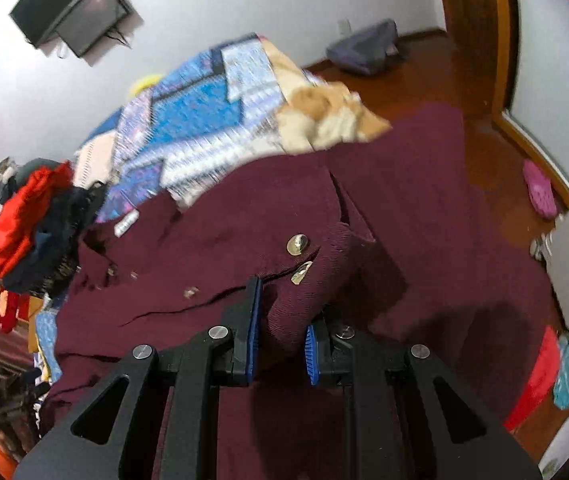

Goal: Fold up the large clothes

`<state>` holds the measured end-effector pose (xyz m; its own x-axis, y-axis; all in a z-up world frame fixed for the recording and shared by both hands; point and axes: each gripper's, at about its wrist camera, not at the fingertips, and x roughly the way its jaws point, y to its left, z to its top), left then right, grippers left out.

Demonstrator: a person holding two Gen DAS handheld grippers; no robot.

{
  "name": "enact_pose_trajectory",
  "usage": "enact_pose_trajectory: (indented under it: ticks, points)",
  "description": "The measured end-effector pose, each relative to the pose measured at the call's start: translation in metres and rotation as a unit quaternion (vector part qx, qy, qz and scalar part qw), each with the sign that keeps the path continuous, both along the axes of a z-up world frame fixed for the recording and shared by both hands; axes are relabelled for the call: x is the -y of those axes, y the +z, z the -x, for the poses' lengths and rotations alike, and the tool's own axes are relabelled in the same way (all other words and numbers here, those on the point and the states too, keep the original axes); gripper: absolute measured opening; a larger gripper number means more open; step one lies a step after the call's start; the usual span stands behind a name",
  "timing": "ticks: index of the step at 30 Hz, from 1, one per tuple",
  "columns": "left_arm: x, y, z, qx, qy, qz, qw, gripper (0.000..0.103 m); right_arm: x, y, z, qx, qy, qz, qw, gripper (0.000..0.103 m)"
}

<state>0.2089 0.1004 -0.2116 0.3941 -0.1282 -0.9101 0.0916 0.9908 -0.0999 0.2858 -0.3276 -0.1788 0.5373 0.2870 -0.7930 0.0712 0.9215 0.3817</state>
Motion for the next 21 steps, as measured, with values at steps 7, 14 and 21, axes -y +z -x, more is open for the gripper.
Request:
enact_pose_trajectory:
  ticks: [7,14,21]
  points:
    - [-0.006,0.012,0.030,0.017,0.023,0.033,0.9990,0.089,-0.003,-0.004,0.000,0.002,-0.006,0.004,1.000,0.019]
    - [0.003,0.012,0.041,0.027,0.028,0.047,0.9981,0.089,-0.004,-0.007,0.001,0.004,-0.010,0.006,1.000,0.020]
    - [0.027,-0.009,0.022,0.030,0.024,0.015,0.9991,0.062,-0.004,-0.002,0.004,0.010,-0.007,0.004,1.000,0.019]
